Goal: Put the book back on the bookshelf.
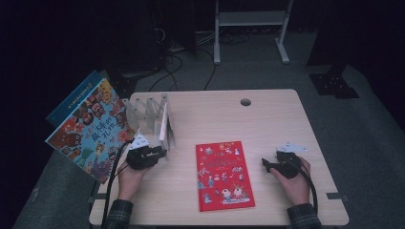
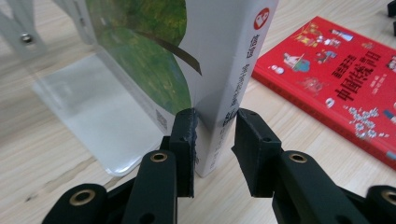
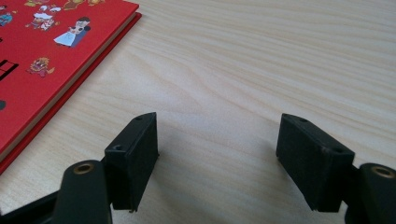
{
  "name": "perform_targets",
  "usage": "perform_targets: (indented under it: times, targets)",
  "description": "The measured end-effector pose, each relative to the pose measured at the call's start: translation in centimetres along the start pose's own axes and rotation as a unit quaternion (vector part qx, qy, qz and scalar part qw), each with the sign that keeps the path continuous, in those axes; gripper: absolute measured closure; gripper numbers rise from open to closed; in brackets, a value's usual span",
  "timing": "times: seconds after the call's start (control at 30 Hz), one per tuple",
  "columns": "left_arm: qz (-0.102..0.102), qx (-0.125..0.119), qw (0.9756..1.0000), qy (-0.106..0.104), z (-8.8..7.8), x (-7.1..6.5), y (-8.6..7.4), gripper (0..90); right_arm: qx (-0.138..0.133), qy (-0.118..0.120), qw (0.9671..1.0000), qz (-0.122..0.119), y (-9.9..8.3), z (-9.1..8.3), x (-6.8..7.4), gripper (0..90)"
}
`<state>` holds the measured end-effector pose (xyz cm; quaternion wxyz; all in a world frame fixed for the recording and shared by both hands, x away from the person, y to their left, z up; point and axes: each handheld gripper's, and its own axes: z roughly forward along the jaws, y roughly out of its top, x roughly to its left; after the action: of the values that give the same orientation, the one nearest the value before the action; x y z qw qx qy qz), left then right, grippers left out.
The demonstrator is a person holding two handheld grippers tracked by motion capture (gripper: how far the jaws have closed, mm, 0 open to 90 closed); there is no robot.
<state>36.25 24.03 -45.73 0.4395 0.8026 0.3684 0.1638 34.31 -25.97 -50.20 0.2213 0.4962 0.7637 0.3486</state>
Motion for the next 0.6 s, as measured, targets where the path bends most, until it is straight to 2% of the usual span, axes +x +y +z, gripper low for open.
perform_targets:
  times: [0.23, 0.4, 0.6]
  targets:
    - [-0.007, -0.007, 0.9998, -0.015, 0.88, -0.42, 0.4, 67.3, 0.0, 0.0, 1.0, 0.0, 0.01, 0.02, 0.02, 28.1]
    - [-0.004, -0.006, 1.0, -0.005, 0.78, -0.35, 0.26, 64.5, 0.0, 0.0, 1.0, 0.001, 0.02, 0.04, 0.04, 27.7]
    - [0.007, -0.002, 1.0, -0.005, 0.36, -0.24, 0.04, 59.5, 0.0, 0.0, 1.0, 0.001, 0.03, 0.04, 0.07, 27.8]
